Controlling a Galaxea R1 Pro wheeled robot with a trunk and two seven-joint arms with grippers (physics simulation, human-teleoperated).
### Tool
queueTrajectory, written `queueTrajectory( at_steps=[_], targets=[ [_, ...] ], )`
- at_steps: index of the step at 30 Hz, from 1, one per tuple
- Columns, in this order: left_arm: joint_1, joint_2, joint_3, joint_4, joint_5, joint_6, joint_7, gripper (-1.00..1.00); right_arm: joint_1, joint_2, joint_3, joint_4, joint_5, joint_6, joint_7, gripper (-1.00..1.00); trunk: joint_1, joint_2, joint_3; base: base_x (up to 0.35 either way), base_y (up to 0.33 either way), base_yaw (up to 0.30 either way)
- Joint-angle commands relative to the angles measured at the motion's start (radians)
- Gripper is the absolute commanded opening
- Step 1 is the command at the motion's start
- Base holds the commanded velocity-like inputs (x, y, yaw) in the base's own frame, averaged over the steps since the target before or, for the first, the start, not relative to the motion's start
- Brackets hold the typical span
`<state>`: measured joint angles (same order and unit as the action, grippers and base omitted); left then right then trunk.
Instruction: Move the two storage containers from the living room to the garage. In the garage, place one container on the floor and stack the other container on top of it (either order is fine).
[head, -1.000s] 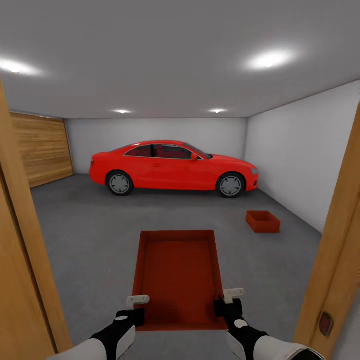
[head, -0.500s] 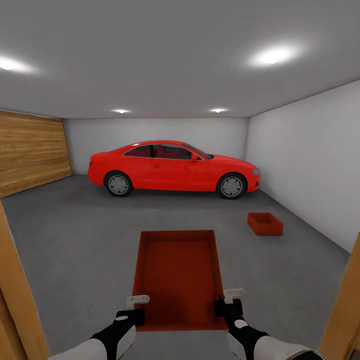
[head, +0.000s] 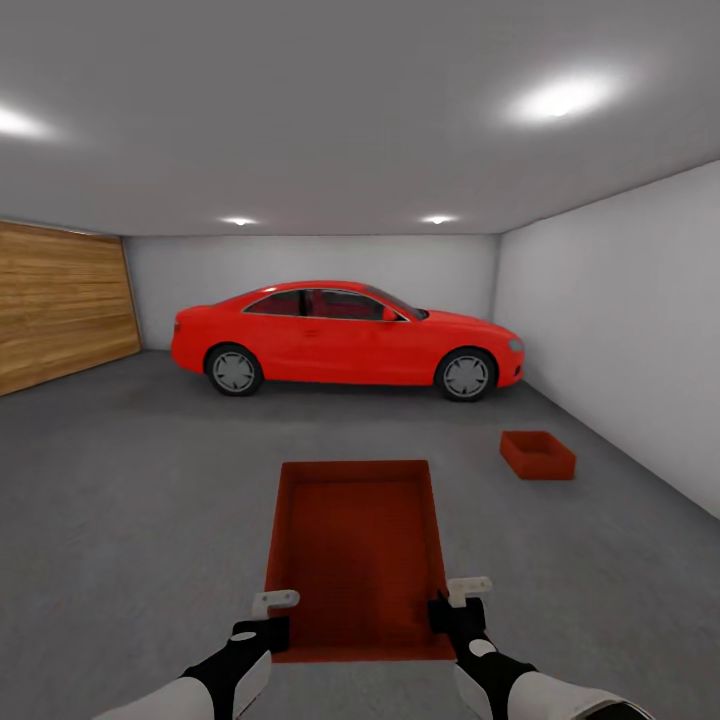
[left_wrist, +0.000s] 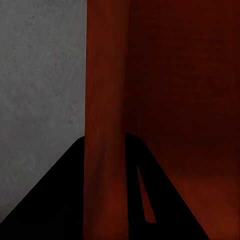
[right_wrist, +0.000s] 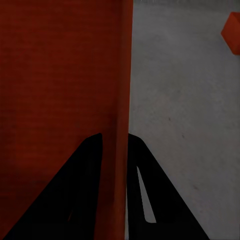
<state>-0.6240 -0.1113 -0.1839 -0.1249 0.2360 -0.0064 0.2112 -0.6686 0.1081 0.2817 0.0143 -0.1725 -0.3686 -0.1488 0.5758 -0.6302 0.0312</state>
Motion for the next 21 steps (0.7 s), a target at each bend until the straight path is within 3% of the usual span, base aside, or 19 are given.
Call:
queueTrajectory(
  at_steps=[1,21],
  targets=[
    [0.0,-0.001,0.009,-0.006,0.0,0.001,-0.002,-1.0,0.0,0.002,-0.03,0.003,0.005,0.001,0.002,-1.0,0.001,-0.001,0.0,0.062,0.0,0.0],
    [0.0,-0.002,0.009,-0.005,0.0,0.001,-0.001,-1.0,0.0,0.002,-0.03,0.003,0.005,0.0,0.002,-1.0,0.001,-0.001,0.0,0.043,0.024,0.0]
  ],
)
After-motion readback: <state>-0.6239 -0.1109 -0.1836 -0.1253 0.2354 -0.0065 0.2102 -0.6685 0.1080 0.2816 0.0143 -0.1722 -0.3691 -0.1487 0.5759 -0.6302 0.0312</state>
